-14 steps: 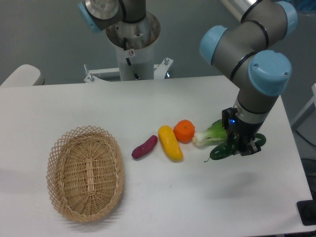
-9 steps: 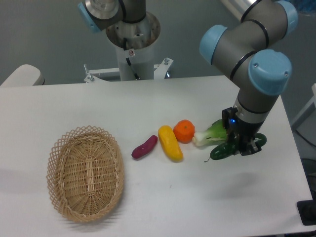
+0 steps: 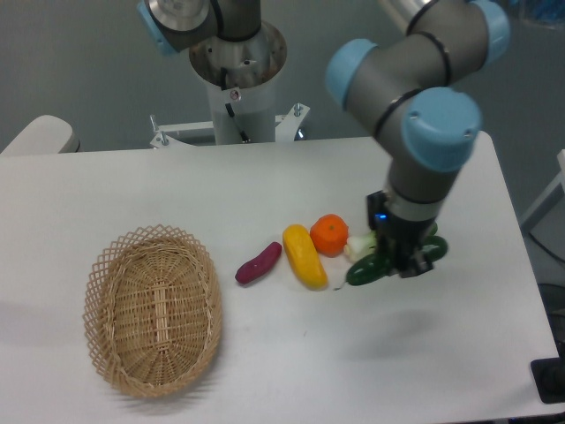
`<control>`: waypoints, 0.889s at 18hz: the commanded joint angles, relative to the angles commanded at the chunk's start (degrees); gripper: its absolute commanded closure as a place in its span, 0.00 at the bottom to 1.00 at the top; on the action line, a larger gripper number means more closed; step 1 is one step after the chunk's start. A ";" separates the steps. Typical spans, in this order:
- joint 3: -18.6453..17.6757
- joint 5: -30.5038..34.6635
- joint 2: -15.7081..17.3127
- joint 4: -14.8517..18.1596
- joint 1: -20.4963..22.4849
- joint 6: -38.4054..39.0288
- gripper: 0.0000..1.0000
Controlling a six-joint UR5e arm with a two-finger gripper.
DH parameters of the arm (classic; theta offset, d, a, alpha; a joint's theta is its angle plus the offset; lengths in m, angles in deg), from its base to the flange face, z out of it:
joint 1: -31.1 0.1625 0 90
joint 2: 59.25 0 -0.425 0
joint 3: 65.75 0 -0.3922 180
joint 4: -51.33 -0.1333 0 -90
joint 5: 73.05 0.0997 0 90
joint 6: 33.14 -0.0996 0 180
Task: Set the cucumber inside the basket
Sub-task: 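Carry the held cucumber over the wicker basket and lower it inside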
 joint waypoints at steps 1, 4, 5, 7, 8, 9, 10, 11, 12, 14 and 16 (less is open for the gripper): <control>-0.53 0.35 0.00 -0.09 -1.85 2.99 0.88; -2.63 0.62 0.70 -0.44 -6.86 14.58 0.88; -3.25 0.62 0.79 -0.44 -8.53 18.88 0.88; -4.39 0.62 1.05 -0.70 -11.78 26.63 0.88; -4.83 0.70 1.06 -0.88 -13.45 29.79 0.88; -5.36 0.62 0.97 -0.88 -15.12 32.52 0.88; -5.71 0.62 0.71 -0.88 -16.53 35.77 0.88; -6.06 0.62 0.44 -0.88 -17.93 39.98 0.88; -6.59 0.62 -0.25 -1.05 -19.25 44.46 0.88; -6.86 0.44 -1.14 -1.14 -20.49 50.89 0.88; -7.38 0.53 -2.80 -3.15 -22.51 55.99 0.88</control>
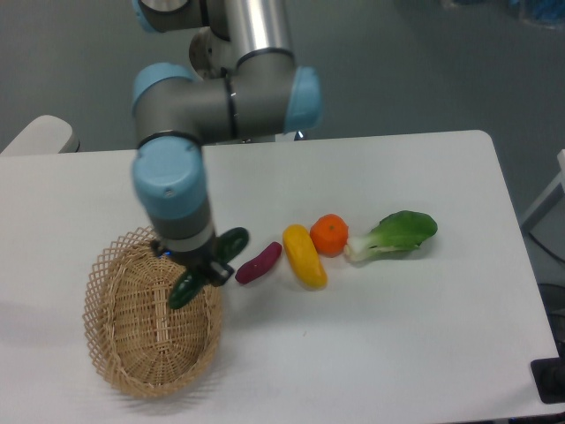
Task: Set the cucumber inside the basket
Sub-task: 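Carry the held cucumber over the wicker basket and lower it inside, then lower the cucumber onto the basket floor and open the gripper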
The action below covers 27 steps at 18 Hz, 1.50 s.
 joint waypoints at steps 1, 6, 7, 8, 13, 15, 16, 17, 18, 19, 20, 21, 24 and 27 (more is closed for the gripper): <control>-0.09 0.00 -0.88 -1.93 -0.18 2.72 0.88; -0.18 0.00 -3.96 -5.99 -2.29 8.81 0.88; -0.18 0.09 -4.57 -6.51 -2.81 9.42 0.88; -0.09 0.09 -5.27 -7.30 -3.08 9.87 0.88; -0.18 2.19 -7.21 -9.42 -4.05 11.71 0.85; -0.18 2.37 -7.83 -9.51 -4.66 11.54 0.85; -0.09 2.37 -8.09 -9.51 -4.84 11.28 0.84; -0.18 2.29 -8.18 -9.51 -4.93 11.28 0.83; -0.18 2.29 -8.36 -9.59 -5.02 11.10 0.81; -0.18 2.29 -8.44 -9.59 -5.19 11.19 0.81; -0.18 2.29 -8.45 -9.59 -5.19 11.19 0.81; -0.09 2.29 -8.45 -9.68 -5.19 10.93 0.77; 0.00 2.37 -8.18 -11.43 -5.19 10.75 0.44; 0.87 4.20 -7.75 -12.58 -5.10 10.58 0.02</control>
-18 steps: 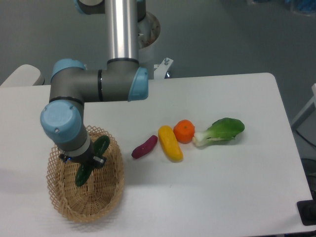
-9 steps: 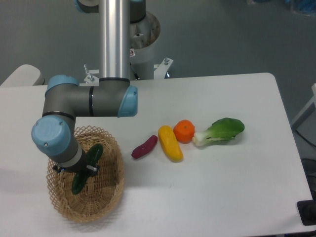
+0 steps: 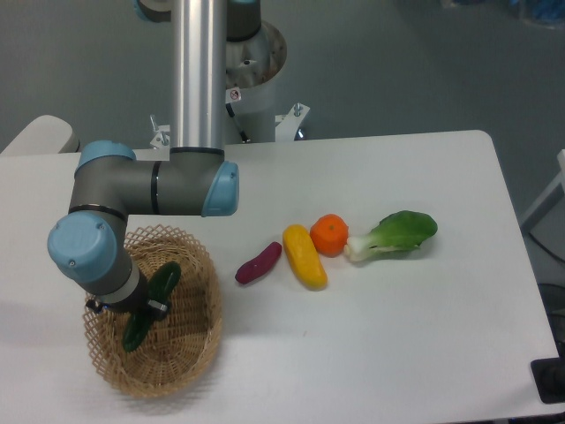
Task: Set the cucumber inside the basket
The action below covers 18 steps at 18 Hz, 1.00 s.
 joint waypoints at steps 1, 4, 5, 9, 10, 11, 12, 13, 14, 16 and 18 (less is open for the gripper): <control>0.88 0.63 0.00 -0.26 0.09 -0.78 0.00; 3.25 0.90 1.23 0.26 1.48 -5.53 0.00; 4.13 0.64 2.19 0.44 3.23 -6.06 0.00; 4.58 0.11 5.97 0.35 8.86 -15.00 0.00; 4.66 0.11 6.59 0.35 10.44 -16.86 0.00; 5.10 0.11 6.77 0.35 11.68 -18.36 0.00; 5.63 0.11 6.77 0.44 12.99 -19.76 0.00; 6.24 -0.07 6.77 0.70 14.40 -21.52 0.00; 6.60 -0.42 6.86 0.70 15.72 -24.41 0.00; 6.77 -0.51 7.30 0.79 18.62 -31.52 0.00; 6.77 -0.60 7.47 0.79 21.26 -38.73 0.00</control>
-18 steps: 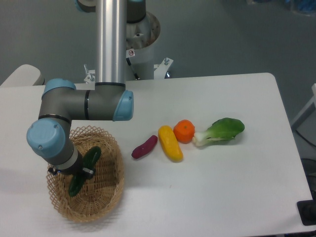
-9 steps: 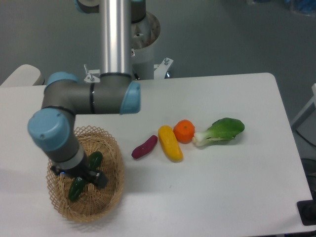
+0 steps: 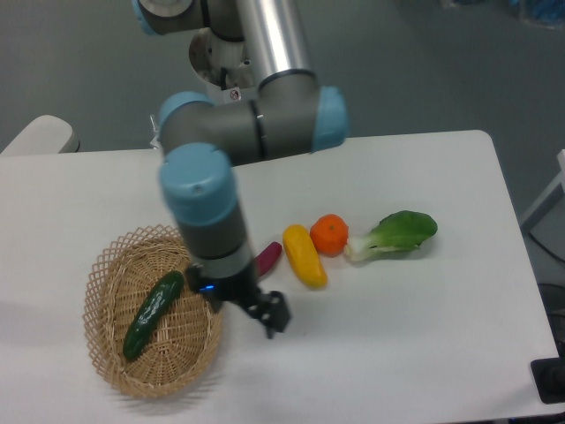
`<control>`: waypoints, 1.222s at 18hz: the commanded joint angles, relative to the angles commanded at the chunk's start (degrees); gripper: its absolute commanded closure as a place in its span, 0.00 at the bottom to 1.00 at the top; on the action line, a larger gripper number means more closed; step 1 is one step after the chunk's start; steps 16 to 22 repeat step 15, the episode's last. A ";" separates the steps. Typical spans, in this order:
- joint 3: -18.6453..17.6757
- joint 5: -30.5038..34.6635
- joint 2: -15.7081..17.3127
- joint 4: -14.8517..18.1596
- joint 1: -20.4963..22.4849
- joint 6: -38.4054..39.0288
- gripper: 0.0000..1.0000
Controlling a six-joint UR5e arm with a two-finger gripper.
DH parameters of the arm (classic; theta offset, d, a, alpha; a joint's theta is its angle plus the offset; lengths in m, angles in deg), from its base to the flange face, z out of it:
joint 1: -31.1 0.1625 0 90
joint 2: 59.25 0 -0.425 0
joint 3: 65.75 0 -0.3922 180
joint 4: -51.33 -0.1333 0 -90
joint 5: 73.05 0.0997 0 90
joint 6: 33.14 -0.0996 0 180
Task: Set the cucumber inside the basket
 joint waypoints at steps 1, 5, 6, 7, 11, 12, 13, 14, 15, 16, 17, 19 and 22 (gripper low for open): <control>0.00 -0.09 0.35 0.09 1.49 -3.78 0.00; -0.09 -1.75 1.14 1.58 6.59 -17.15 0.00; -0.17 -2.45 1.23 1.84 7.65 -19.70 0.00; -0.18 -2.98 1.67 2.11 8.35 -22.07 0.00; -0.70 -4.30 2.72 2.63 10.20 -29.29 0.00; -0.79 -4.83 2.73 2.64 10.56 -30.70 0.00; -0.79 -5.53 2.90 2.64 10.91 -30.97 0.00; -0.79 -5.97 3.34 2.72 11.00 -30.97 0.00; -0.79 -6.59 3.43 2.72 11.35 -31.06 0.00; -0.79 -6.59 3.43 2.72 11.35 -31.06 0.00; -0.79 -6.59 3.43 2.72 11.35 -31.06 0.00; -0.79 -6.59 3.43 2.72 11.35 -31.06 0.00; -0.79 -6.59 3.43 2.72 11.35 -31.06 0.00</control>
